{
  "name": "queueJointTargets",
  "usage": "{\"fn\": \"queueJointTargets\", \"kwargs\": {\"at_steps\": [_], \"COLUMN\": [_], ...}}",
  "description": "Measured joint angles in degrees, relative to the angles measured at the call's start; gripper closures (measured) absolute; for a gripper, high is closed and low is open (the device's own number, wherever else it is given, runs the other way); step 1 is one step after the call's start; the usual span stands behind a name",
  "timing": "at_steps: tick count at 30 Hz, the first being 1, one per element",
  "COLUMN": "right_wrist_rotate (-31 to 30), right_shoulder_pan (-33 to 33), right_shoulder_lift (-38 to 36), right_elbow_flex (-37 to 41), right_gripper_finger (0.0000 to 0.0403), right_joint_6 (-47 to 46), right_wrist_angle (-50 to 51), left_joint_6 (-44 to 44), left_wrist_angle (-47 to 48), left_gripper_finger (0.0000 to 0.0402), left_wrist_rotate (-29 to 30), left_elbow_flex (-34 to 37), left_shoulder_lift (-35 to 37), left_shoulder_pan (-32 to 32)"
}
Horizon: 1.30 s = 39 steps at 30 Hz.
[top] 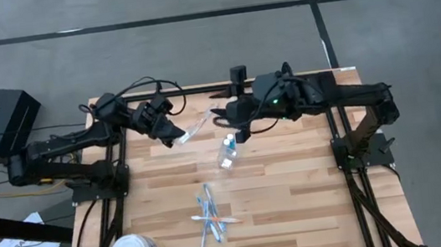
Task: Pick & Place toothbrushing station
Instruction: Put the bottom orange toothbrush into the right section of the transparent organizer
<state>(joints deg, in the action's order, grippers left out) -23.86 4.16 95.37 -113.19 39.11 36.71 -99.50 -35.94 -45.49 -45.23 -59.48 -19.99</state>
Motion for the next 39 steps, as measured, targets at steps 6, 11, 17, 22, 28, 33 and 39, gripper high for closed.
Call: {"fn": "queueJointTargets", "kwargs": {"at_steps": [6,11,17,22,28,33,39], "right_wrist_rotate": [-0.02,-0.05,-0.24,-0.22,-0.58,-1.82,-2.16], "right_shoulder_pan": [1.99,3.12,3.02,2.60,2.97,2.53,2.05], "right_shoulder_lift": [0.50,0.50,0.52,2.93,4.58,4.26,4.44], "right_elbow_flex": [-0.10,-0.10,-0.10,0.11,-0.08,-0.13,-1.30], "right_gripper_finger": [0.0256,0.0256,0.0263,0.0267,0.0268,0.0270,0.0269], "right_joint_6": [4.02,4.60,4.57,4.39,4.37,3.87,3.89], "right_wrist_angle": [-0.78,-2.95,-4.31,-3.85,-4.04,-6.45,-6.21], "left_joint_6": [0.00,0.28,0.37,-1.16,-2.35,-2.75,-2.82], "left_wrist_angle": [-1.53,-1.83,-2.91,-7.69,-10.49,-10.61,-10.57], "left_gripper_finger": [0.0401,0.0401,0.0401,0.0401,0.0401,0.0401,0.0401], "left_wrist_rotate": [-0.25,-1.70,-1.63,-1.92,-3.59,-4.06,-4.08], "left_elbow_flex": [0.00,0.00,0.00,-0.31,-4.07,-6.94,-7.08], "left_shoulder_lift": [-0.33,-0.28,-1.79,-5.02,-7.98,-8.72,-8.70], "left_shoulder_pan": [-3.63,-7.49,-9.30,-8.91,-8.96,-8.65,-8.32]}}
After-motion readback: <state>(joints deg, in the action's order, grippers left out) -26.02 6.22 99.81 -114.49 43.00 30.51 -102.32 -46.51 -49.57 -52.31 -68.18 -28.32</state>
